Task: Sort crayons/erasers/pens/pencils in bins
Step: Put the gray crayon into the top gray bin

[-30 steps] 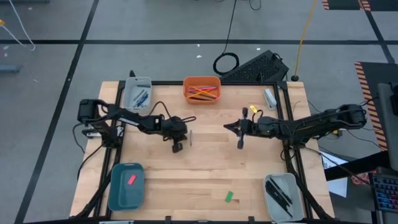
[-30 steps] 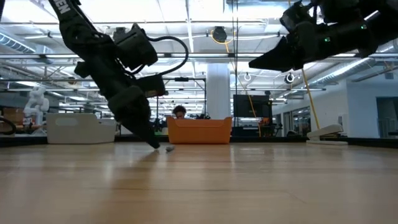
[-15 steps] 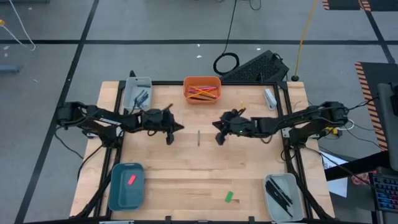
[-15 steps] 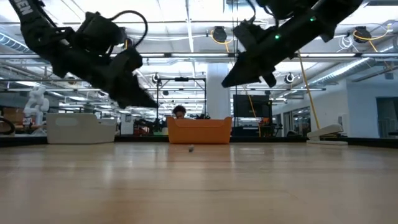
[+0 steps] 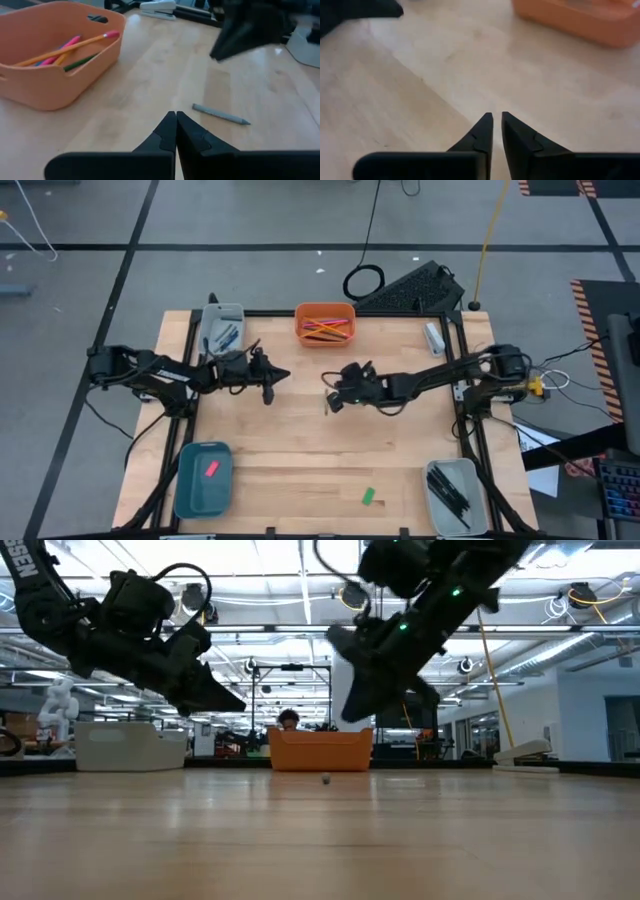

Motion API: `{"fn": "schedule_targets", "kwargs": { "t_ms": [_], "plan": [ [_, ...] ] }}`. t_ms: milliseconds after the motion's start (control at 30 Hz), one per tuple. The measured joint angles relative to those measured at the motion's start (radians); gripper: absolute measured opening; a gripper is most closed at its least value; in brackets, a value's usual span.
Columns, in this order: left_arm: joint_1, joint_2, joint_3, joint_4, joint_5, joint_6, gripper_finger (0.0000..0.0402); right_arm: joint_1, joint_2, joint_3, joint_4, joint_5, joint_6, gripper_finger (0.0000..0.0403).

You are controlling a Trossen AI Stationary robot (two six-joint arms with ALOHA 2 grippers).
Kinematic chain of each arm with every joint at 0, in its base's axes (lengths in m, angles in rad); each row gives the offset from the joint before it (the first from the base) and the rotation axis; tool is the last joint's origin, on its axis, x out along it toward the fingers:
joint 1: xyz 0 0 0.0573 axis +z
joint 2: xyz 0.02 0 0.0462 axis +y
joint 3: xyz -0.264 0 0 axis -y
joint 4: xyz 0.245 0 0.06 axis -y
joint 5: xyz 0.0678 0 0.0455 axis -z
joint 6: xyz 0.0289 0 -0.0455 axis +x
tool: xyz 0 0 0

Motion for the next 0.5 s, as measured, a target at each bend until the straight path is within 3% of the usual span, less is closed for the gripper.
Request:
{"fn": "schedule_targets", "kwargs": {
  "t_ms": [200,500],
  "plan": [
    [0.014,0.000,0.000,-0.002,0.011,-0.005,0.0003,0.001,0.106,0.095,-0.100,-0.055,0.105,0.0059],
    [0.014,0.000,0.000,-0.006,0.009,0.000,0.0003,0.018,0.198,0.156,-0.095,-0.107,0.165,0.0141]
  ]
}}
